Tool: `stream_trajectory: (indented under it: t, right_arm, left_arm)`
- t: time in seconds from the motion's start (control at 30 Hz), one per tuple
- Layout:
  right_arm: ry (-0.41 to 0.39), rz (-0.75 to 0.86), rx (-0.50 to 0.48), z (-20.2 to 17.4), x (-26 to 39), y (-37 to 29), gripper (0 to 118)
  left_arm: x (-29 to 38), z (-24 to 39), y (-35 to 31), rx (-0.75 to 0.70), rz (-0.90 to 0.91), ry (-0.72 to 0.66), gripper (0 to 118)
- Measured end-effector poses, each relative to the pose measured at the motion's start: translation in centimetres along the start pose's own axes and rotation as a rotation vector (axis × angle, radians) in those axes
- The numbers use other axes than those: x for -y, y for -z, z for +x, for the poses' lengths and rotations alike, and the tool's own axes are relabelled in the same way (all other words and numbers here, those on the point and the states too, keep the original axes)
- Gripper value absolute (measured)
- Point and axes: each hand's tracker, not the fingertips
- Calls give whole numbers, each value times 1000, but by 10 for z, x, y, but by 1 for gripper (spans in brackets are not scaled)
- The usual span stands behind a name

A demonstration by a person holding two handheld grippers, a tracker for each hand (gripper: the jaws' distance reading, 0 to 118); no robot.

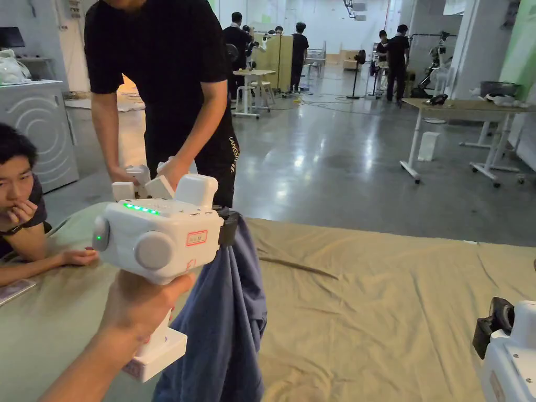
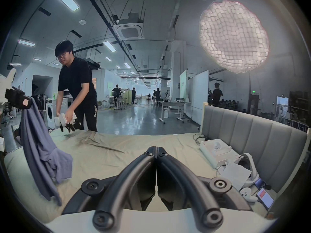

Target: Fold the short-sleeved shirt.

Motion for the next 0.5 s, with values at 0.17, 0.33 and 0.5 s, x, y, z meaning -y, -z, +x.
stream_trajectory:
  t: [0.17,0.33,0.5]
  right_arm:
    - [4,7,74,41,-1,-11,0]
    - [-2,-11,144,75,4,-22,0]
    - [-2,-47,185,98,18,-29,0]
  left_arm:
    - [-8,80,53,153,-21,19,3]
    - [18,165,100,300,-102,50,3]
    - [77,227,132,406,-248,71,3]
